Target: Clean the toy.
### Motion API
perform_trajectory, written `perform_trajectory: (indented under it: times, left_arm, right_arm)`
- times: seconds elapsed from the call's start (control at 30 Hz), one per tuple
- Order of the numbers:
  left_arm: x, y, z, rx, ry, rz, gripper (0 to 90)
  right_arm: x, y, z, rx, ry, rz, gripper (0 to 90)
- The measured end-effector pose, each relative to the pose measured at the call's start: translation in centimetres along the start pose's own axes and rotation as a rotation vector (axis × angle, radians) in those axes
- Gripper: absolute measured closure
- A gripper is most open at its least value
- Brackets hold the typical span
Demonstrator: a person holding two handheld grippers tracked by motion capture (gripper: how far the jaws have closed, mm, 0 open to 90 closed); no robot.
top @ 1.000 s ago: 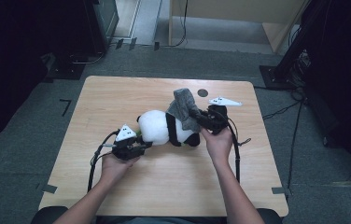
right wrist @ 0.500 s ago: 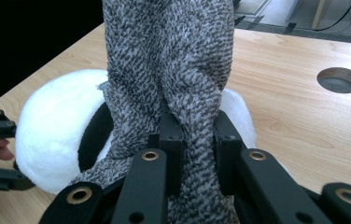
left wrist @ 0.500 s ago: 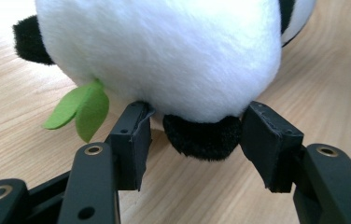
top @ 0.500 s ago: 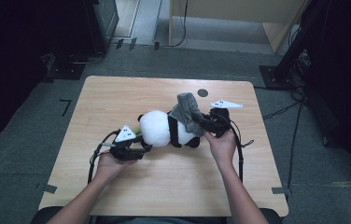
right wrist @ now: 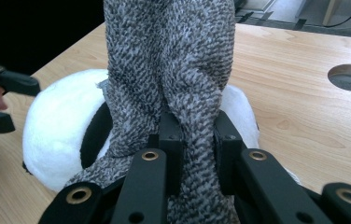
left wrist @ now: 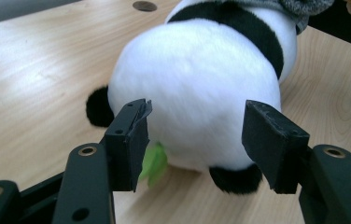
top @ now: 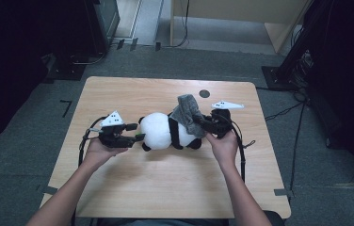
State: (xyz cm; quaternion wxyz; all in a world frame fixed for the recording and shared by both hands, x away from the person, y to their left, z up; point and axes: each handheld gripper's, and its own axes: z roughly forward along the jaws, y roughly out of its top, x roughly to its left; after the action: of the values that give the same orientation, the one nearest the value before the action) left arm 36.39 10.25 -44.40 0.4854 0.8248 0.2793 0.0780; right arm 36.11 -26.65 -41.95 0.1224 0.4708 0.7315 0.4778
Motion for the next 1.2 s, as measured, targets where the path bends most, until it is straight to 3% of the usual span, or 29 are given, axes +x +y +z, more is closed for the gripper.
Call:
perform_trajectory:
  times: [0.23, 0.33, 0.5, 0.63, 0.77, 0.87, 1.03, 1.2]
  left_arm:
    - [1.7, 2.4, 1.1, 0.013, -0.063, 0.044, 38.8]
    - [2.3, 3.5, 1.6, 0.019, -0.065, 0.082, 38.5]
    - [3.5, 4.4, 2.6, 0.052, -0.082, 0.108, 37.1]
    - [4.0, 4.3, 3.7, 0.081, -0.117, 0.119, 35.2]
    - [4.0, 3.4, 4.6, 0.093, -0.133, 0.173, 29.8]
    - [4.4, 2.8, 5.1, 0.104, -0.154, 0.144, 24.5]
    - [4.0, 1.9, 5.6, 0.083, -0.194, 0.201, 24.9]
    - [3.6, 1.4, 5.9, 0.092, -0.192, 0.176, 26.9]
  right_arm:
    - [-0.1, 0.0, 0.1, -0.003, 0.006, 0.001, 78.9]
    - [-0.1, 0.0, 0.1, -0.001, 0.008, 0.0, 78.9]
    - [-0.1, 0.1, 0.2, -0.002, 0.012, -0.004, 78.8]
    - [-0.2, 0.1, 0.2, -0.002, 0.013, -0.004, 78.7]
    - [-0.1, 0.1, 0.4, 0.002, 0.013, -0.009, 78.7]
    - [0.0, 0.0, 0.7, 0.006, 0.014, -0.018, 78.7]
    - [0.0, 0.1, 1.3, 0.009, 0.009, -0.029, 78.8]
    - [-0.4, 0.3, 2.0, 0.002, 0.01, -0.025, 78.8]
